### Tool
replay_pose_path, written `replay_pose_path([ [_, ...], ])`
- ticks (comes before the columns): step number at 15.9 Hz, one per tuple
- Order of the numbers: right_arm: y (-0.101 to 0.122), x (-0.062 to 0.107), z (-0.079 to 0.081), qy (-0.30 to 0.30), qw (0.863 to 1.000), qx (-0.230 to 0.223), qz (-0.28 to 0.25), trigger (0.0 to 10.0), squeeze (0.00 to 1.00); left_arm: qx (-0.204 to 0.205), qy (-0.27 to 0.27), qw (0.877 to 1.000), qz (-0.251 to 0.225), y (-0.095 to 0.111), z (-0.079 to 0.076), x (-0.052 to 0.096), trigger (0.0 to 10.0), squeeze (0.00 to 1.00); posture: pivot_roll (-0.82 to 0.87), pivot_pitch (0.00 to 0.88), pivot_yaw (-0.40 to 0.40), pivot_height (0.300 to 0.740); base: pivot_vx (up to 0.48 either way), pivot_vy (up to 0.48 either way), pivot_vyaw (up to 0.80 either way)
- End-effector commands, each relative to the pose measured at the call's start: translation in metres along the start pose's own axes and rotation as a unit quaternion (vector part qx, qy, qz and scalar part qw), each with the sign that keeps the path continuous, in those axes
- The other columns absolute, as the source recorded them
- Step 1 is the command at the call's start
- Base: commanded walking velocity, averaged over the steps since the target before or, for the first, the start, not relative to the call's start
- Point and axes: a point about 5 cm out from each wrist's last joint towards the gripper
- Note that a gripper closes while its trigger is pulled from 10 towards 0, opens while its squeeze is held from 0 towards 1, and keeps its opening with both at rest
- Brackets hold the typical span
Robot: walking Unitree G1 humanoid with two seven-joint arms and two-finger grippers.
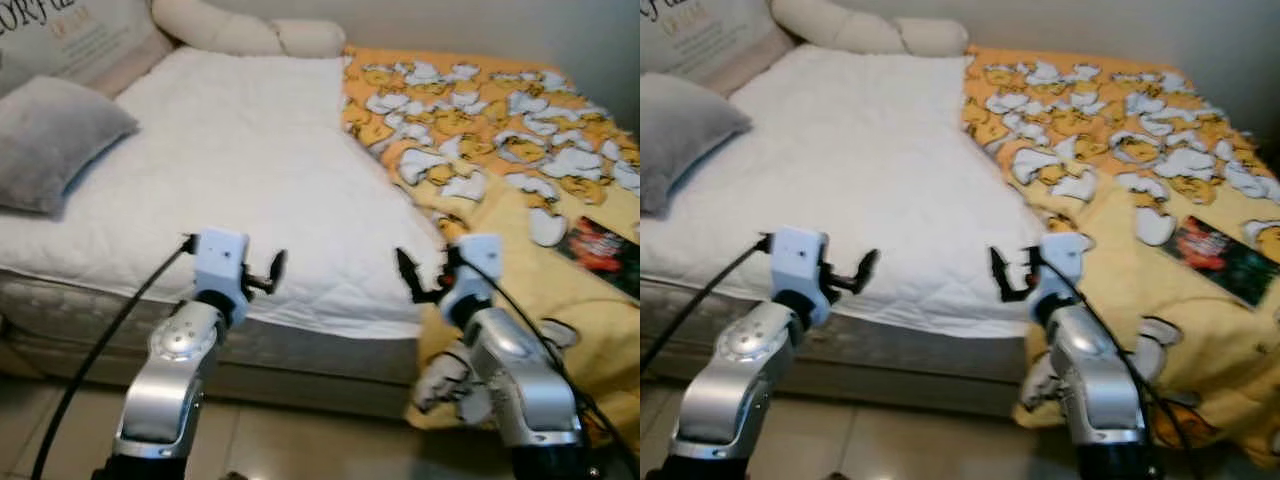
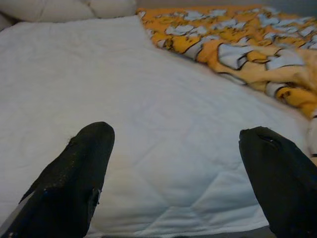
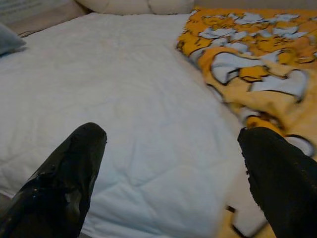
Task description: Clean up the room
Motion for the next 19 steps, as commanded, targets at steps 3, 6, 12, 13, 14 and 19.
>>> replay_pose_path([
  [3,0.0035,-0.0009,0.0069,0.011,1.0,-0.001,-0.006,10.0,1.0,-0.006,0.012,1.0,0.002,0.0,0.0065,0.0029,10.0,1.0,0.01,0.0,-0.022,0.74,0.0,-0.368,0.0],
  [6,0.0022,0.0,0.0062,0.012,1.0,-0.001,-0.004,10.0,1.0,-0.007,0.01,1.0,0.002,-0.0004,0.0057,0.0034,10.0,1.0,0.01,0.0,-0.024,0.74,0.0,-0.369,0.0],
  [12,0.0005,0.0013,0.0066,0.012,1.0,-0.001,-0.001,10.0,1.0,-0.012,0.008,1.0,0.003,-0.0005,0.0058,0.0044,10.0,1.0,0.01,0.0,-0.025,0.74,0.0,-0.368,0.0],
  [13,0.0005,0.0013,0.0064,0.012,1.0,0.0,-0.001,10.0,1.0,-0.013,0.008,1.0,0.003,-0.0005,0.0058,0.0045,10.0,1.0,0.01,0.0,-0.025,0.74,0.0,-0.371,0.0],
  [14,0.0008,0.001,0.0066,0.013,1.0,0.004,-0.001,10.0,1.0,-0.013,0.008,1.0,0.003,-0.0003,0.006,0.0043,10.0,1.0,0.01,0.0,-0.023,0.74,0.0,-0.368,0.0],
  [19,0.0008,-0.0003,0.0074,0.013,1.0,0.009,0.002,10.0,1.0,-0.014,0.008,1.0,0.002,0.0003,0.0075,0.0039,10.0,1.0,0.01,0.0,-0.021,0.74,0.0,-0.366,0.64],
])
Point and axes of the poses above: a point about 5 cm out from each wrist's last joint towards the gripper, its own x axis pointing back from the gripper into the wrist, its own y axis along the axis of the wrist's last joint, z = x × y, and after that the axes turned 8 degrees about -x, right-handed
